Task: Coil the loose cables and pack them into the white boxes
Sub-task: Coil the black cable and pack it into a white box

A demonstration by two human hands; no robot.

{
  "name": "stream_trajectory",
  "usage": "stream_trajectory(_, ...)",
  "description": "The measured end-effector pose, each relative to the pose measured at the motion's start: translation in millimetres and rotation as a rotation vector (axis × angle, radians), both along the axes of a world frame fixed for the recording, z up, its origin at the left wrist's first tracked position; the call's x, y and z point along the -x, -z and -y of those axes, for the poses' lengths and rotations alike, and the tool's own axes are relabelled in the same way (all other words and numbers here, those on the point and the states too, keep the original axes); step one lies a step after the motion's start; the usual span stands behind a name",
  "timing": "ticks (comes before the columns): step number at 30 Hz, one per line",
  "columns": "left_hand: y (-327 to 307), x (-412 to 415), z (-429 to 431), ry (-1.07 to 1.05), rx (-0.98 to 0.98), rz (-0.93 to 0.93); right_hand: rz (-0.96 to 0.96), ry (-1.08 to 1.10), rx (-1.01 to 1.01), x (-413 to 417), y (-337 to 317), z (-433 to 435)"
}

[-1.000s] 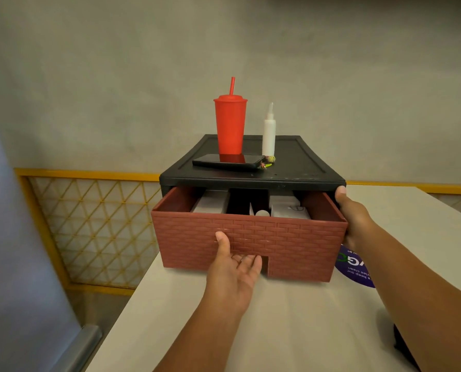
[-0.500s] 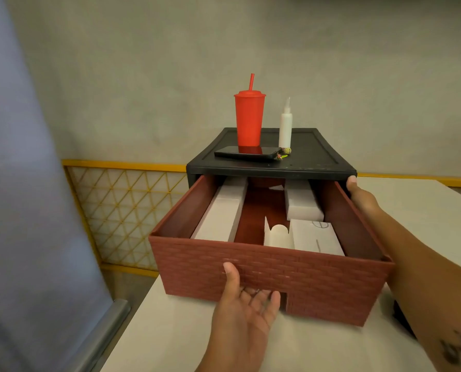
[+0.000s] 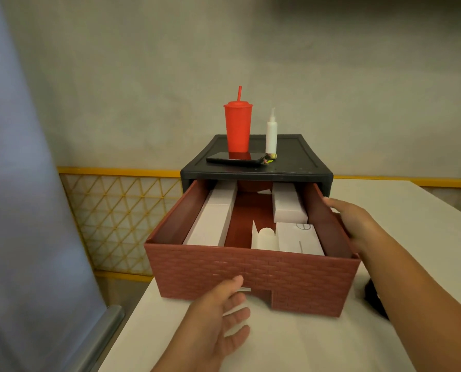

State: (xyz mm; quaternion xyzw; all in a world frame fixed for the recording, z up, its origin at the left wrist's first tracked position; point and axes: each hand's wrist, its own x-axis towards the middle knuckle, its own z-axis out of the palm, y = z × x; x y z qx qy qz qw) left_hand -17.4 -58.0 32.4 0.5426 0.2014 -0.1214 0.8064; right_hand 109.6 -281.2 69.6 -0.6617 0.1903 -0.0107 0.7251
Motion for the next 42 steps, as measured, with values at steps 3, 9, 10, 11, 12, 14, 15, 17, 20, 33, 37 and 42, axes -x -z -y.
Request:
stream_trajectory(3, -23.2, 8.7, 1.9, 0.062, -0.138, 0.127, 0.046, -0.032, 0.031, 22.1, -0.5, -2.3)
stream_trajectory(9, -87.5, -23.4, 17.4, 0.093, -0.476, 0.509, 0.038, -0.034, 0.048, 41.8, 8.2, -7.5)
stream_trajectory(10, -90.8, -36.9, 22.4, 0.109, -0.629, 0.561, 0.044, -0.025, 0.062, 43.1, 8.7, -8.5)
stream_trajectory(11, -90.1, -51.6, 27.4, 0.151, -0.791, 0.59, 0.052, -0.024, 0.086, 44.2, 9.1, -9.1)
stream_trajectory(12, -87.1, -66.3, 31.7, 0.219, -0.946, 0.583, 0.059, -0.024, 0.109, 44.8, 9.4, -10.6)
stream_trajectory(14, -76.1, -89.0, 37.3, 0.412, -1.217, 0.476, 0.058, -0.018, 0.162, 47.0, 8.5, -13.2)
stream_trajectory(15, -71.1, -95.2, 38.7, 0.514, -1.32, 0.399, 0.055, -0.018, 0.185, 47.0, 8.4, -13.2)
stream_trajectory(17, -64.3, -101.2, 40.8, 0.698, -1.477, 0.294, 0.052, -0.016, 0.205, 48.3, 7.2, -14.4)
stream_trajectory(20, -65.6, -99.1, 43.0, 0.814, -1.55, 0.223, 0.048, -0.014, 0.227, 49.9, 6.4, -14.2)
stream_trajectory(33, -64.6, -105.9, 26.3, 0.151, -1.516, 0.303, 0.029, -0.009, 0.207, 43.7, 14.3, -8.7)
stream_trajectory(37, -76.8, -102.5, 7.5, 0.006, -1.48, 0.398, 0.055, 0.017, 0.19, 45.5, 15.1, -7.0)
stream_trajectory(42, -106.5, -92.3, -13.8, -0.177, -1.26, 0.715, 0.247, 0.056, 0.313, 52.3, -6.0, -2.0)
